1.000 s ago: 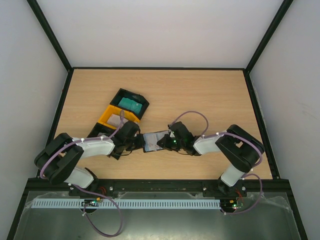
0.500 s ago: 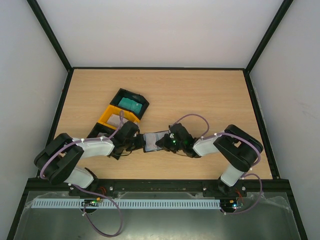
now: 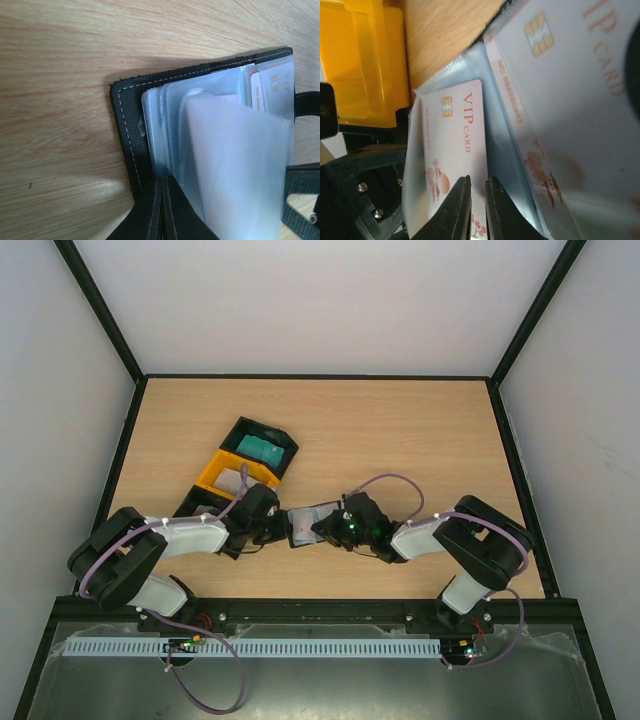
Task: Put the credit cards into the card holder
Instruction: Insert the credit card into the card holder.
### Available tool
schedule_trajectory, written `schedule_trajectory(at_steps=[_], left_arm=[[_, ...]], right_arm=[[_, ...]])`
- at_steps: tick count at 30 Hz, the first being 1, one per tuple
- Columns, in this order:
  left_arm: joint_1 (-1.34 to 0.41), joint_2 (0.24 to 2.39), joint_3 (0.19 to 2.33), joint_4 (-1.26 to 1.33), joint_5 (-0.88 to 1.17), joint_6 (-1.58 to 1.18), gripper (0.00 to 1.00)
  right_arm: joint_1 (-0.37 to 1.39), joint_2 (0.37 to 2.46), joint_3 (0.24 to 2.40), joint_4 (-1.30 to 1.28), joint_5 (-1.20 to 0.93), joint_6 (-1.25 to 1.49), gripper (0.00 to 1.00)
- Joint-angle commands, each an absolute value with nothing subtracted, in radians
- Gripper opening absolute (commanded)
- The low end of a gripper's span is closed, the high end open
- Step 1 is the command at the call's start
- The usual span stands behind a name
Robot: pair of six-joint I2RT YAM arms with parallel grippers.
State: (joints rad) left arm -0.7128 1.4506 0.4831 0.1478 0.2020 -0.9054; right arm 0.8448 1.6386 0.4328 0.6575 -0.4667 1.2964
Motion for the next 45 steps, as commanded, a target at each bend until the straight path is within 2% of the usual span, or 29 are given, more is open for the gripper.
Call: schedule_trajectory(at_steps=[1,5,14,24,33,40,45], left_arm=[[-0.733,1.439,0.457,0.039,0.225,-0.904,0.02],[-0.733,1.438,0.460,0.038,0.223,-0.902,0.02],[-0.733,1.423,0.467,0.020,0.226,-0.899,0.02],[-0.732,1.335,0.512,-0.036,0.221,-0.876,0.04],[-0.733,1.322,0.517,0.033,0.338,-0.875,0.16],[-0.735,1.424,0.495,0.101,0.388,-0.890,0.17],[-0.736,1.471,0.484,0.098,0.376,-0.898,0.14]], right_arm=[[0.849,1.559,0.475,0.469,-0.352,1.175,0.13],[0.850,1.541,0.490,0.428,-0.354,1.120,0.22],[0.849,1.580,0.494,0.445,-0.377,1.086,0.23],[0.849,1.595,0.502,0.396,-0.349,1.030,0.23],[0.850,1.616,0.523,0.355,-0.377,0.985,0.24],[0.850,1.623,0.508,0.393,-0.410,1.000,0.20],[0.850,1.620,0.495,0.434,-0.436,1.024,0.16]])
